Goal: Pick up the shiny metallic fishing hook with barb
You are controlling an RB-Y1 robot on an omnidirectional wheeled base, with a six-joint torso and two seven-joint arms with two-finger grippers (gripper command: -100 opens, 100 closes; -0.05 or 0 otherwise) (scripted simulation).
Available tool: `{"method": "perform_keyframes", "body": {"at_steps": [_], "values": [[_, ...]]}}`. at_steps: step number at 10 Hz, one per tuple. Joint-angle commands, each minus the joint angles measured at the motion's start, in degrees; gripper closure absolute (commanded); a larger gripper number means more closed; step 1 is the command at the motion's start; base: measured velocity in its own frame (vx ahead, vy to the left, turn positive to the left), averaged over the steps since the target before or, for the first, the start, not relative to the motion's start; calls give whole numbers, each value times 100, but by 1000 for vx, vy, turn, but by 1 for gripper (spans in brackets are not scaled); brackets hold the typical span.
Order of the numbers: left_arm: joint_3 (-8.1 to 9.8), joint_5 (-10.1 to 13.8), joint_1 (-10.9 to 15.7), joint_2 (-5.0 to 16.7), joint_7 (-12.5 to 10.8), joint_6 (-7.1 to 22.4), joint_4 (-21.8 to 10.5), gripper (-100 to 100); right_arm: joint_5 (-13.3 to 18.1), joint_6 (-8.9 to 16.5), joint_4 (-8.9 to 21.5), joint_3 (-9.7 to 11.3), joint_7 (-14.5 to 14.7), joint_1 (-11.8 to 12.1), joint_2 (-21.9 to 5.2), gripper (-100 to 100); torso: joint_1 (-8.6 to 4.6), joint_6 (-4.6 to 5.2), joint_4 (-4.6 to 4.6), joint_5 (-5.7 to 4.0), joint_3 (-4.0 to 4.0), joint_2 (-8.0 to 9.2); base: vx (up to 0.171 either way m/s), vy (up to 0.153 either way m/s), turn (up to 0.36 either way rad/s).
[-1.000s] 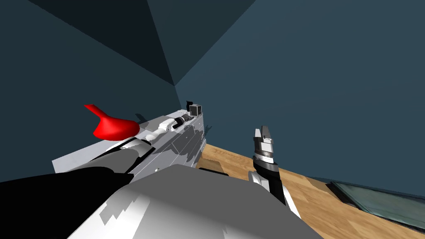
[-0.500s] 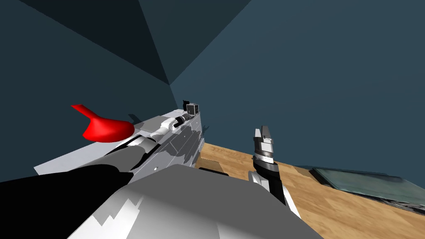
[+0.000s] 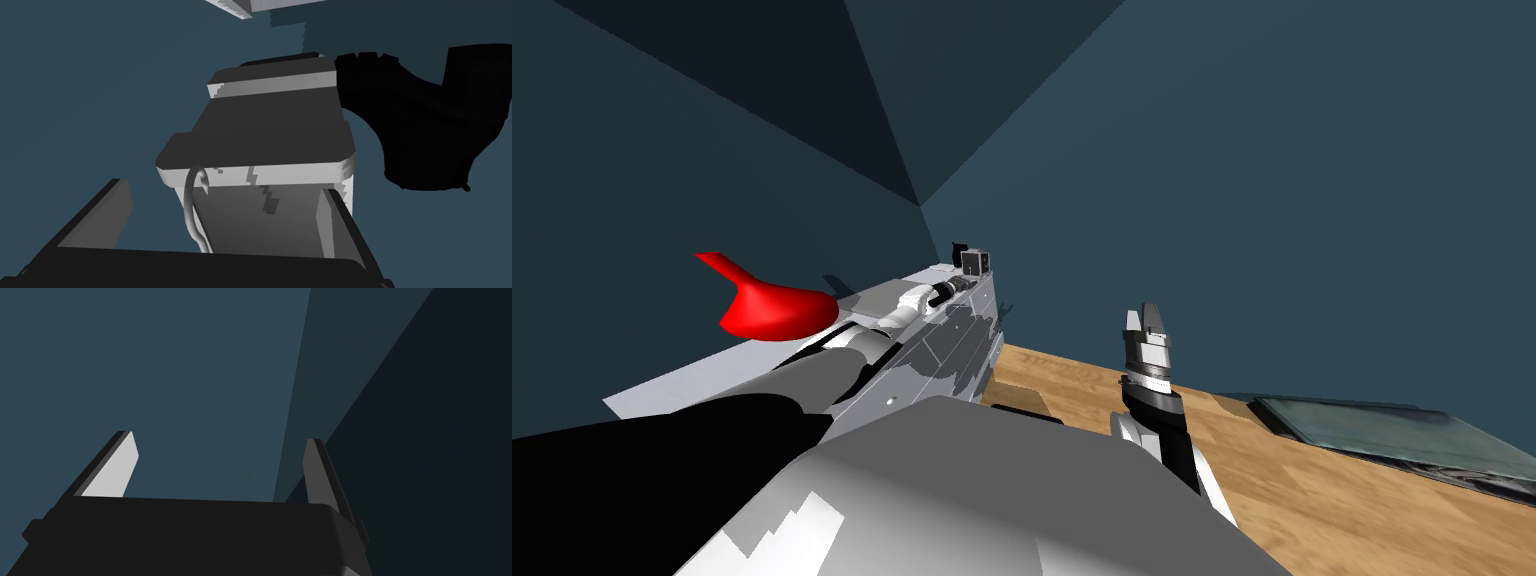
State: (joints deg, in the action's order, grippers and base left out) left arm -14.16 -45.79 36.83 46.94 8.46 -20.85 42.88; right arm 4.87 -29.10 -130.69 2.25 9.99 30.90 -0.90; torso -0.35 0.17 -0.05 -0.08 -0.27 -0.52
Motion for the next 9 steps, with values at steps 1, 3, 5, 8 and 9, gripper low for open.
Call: {"method": "perform_keyframes", "body": {"at_steps": [1,3,5,8,9], "values": [[0,0,0,0,0,0,0,100,0,0,0,0,0,0,0,0,0,0,0,0,0,0,0,0,0],[-7,1,-1,-11,-5,-9,9,100,0,0,0,0,0,0,0,0,9,-10,2,-1,0,-2,-1,-3,-4],[-2,4,0,-6,-9,-5,7,100,0,0,0,0,0,0,0,0,7,-4,-1,-1,-3,-5,0,0,0],[-180,139,-353,204,-20,316,386,100,0,0,0,-1,0,3,0,0,29,-37,-5,1,-14,-27,78,16,158],[-180,139,-353,204,-20,316,523,100,0,0,0,-1,0,2,-1,0,35,-19,-9,4,-24,-41,65,19,-2]]}}
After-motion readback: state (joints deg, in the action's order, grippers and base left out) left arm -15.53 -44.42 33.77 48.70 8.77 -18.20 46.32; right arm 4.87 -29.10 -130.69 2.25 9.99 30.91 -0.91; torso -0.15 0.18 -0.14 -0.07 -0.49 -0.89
